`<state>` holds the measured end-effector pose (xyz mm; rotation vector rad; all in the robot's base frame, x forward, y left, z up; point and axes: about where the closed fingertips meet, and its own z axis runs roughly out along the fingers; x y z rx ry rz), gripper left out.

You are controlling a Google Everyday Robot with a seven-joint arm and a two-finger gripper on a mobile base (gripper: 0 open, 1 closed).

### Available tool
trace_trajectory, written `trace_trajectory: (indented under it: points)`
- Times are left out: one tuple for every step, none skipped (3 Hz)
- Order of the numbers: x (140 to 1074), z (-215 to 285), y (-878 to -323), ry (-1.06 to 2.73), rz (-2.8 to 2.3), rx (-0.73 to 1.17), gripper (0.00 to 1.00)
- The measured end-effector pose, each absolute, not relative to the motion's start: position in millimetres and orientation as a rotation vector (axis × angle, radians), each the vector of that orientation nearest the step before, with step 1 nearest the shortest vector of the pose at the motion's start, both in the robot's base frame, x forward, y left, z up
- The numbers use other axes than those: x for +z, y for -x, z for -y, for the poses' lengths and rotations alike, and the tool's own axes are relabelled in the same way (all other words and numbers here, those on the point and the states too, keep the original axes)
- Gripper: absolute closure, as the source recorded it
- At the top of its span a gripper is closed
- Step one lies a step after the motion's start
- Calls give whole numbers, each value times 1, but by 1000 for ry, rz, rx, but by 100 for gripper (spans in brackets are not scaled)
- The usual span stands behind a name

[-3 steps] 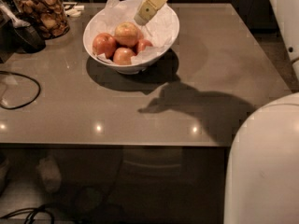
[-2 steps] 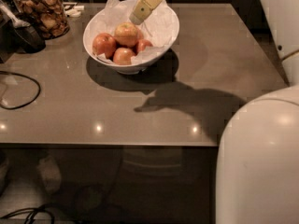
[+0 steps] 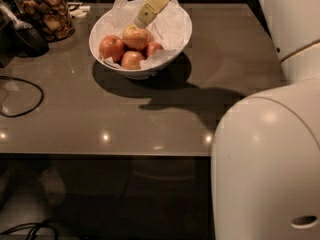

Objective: Pick apple from white bowl

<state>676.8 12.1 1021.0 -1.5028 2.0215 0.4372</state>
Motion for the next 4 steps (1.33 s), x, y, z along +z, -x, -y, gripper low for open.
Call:
trace_trajectory:
  points:
    - [1011,-15,-686,1500,-2049,439,6]
    - [998,-18,-696,1496,-2082,442,6]
    - [989,-23,-704,1498,-2105,436,6]
    - [981,-27,-710,1499,-2126,433,4]
